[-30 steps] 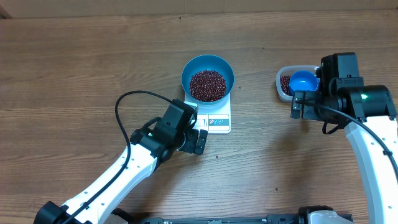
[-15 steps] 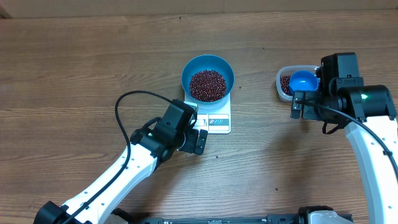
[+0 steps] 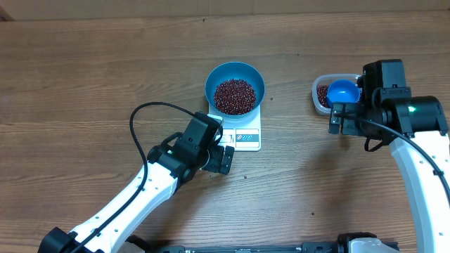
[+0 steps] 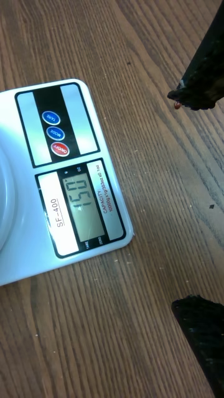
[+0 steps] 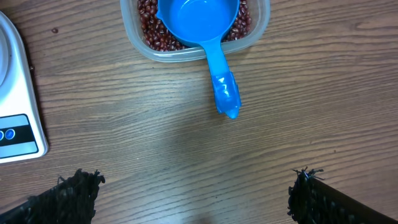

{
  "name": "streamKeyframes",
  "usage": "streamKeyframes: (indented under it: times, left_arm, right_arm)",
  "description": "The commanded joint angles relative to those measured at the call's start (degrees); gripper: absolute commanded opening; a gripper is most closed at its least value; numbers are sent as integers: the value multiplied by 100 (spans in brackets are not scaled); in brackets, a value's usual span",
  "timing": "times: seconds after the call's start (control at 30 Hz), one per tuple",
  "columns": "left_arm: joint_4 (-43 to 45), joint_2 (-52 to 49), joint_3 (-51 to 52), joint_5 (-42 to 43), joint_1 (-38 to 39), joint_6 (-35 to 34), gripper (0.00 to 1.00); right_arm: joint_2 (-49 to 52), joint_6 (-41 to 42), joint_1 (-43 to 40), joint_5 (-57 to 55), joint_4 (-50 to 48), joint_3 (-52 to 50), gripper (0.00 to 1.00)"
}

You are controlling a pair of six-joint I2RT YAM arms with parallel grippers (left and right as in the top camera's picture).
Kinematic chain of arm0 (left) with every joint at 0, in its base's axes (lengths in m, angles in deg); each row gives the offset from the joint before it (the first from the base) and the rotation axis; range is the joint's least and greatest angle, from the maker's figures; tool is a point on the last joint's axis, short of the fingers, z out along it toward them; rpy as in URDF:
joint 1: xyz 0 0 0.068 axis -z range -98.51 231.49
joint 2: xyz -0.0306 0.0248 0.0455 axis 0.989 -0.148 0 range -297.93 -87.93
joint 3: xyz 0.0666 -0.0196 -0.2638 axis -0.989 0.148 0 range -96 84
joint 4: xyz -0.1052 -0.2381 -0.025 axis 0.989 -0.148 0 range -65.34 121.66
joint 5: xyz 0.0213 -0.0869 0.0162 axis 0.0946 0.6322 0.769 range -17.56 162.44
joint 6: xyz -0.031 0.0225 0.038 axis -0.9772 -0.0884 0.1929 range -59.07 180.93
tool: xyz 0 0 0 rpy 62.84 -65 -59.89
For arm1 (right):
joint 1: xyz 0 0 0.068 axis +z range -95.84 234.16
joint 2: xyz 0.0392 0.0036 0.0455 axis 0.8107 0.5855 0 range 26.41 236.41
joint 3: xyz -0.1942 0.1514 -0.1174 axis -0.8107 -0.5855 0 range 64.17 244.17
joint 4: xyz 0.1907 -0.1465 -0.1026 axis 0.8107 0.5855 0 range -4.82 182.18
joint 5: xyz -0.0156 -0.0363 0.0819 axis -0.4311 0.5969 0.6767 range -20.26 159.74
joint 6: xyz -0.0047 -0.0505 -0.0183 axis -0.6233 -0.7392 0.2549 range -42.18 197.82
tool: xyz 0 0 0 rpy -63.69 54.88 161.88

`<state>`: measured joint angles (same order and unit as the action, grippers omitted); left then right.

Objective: Scoop item into bowl and weigh 150g on scale

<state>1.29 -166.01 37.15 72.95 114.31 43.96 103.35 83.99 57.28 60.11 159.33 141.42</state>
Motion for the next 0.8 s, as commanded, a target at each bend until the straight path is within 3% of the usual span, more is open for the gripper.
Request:
streamKeyframes:
  times: [0.0,0.3,0.5,0.77]
  left_arm:
    - [22,229,22,-120,9,127,99]
    - [393,1580,855,-592,-232,411,100]
    - [1056,3084,2020,181,-1071,586,99]
    - [1104,4625,2610,841,-2168,1292,100]
  right_arm:
    - [-20,-46,31,-17,-22,31,100]
    - [-20,-46,31,-17,-22,31,100]
    - [-20,-46,31,-17,-22,31,100]
    - [-20,-46,31,-17,-22,31,100]
